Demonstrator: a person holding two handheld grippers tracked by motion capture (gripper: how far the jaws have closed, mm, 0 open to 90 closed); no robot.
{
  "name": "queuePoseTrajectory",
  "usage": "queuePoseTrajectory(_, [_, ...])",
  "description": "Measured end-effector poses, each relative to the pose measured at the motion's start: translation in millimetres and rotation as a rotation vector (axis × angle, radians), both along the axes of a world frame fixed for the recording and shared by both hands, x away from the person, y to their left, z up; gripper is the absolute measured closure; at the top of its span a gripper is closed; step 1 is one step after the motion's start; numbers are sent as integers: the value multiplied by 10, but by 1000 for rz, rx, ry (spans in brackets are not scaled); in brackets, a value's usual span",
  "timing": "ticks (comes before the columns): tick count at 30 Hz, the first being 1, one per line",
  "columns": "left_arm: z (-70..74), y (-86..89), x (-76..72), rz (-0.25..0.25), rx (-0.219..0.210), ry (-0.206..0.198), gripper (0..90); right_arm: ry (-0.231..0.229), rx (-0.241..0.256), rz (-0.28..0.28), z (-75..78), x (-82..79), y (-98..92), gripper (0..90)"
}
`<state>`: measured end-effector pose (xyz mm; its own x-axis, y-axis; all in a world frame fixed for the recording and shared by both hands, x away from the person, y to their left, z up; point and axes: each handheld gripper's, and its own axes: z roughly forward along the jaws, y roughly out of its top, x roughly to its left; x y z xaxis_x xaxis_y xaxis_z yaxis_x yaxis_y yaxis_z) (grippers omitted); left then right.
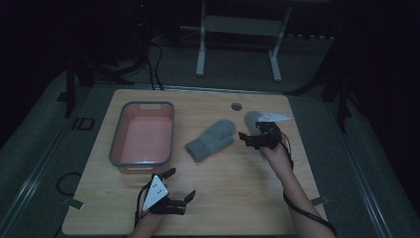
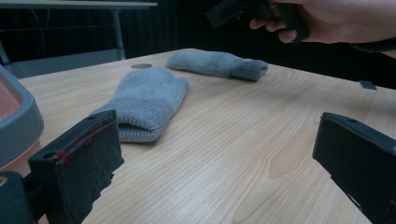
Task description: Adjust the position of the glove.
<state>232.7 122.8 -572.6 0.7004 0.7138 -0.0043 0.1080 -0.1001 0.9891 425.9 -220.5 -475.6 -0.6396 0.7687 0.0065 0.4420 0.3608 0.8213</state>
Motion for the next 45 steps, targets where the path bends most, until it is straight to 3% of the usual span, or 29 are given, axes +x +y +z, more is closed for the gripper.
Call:
queuePoseTrajectory(2, [0,1,1,0,0,2,15,5,-31,23,-10,49,82,140])
queuePoseTrajectory(3, [0,1,2,0,-2,2,16,-4,-29,59,-26,92,159,140])
queuePoseTrajectory(7, [0,1,2,-3,-2,4,16,-38,-25,103,-60,155,295,134])
queuePoseTrajectory(12, [0,2,2,-5,-6,5,15,-45,-5,146,-118,208,435,134])
queuePoseTrajectory(18, [1,1,1,-7,-4,5,15,24,-42,133,-195,261,537,140])
queuePoseTrajectory(19, [1,1,0,-7,-3,5,15,70,-50,138,-261,297,595,141])
queuePoseTrajectory(29, [1,1,2,-9,-5,7,15,71,-70,112,-411,435,731,181])
queuePoseTrajectory(32, [0,1,2,-10,-6,7,15,94,-64,119,-448,511,771,214])
queuePoseTrajectory(36, [0,1,3,-12,-6,7,15,106,-107,123,-514,597,831,227])
queuePoseTrajectory(39, [1,3,5,-13,-6,8,15,118,-109,125,-548,643,849,297])
queuePoseTrajectory(45, [0,2,4,-12,-6,7,15,146,-139,130,-658,691,893,325])
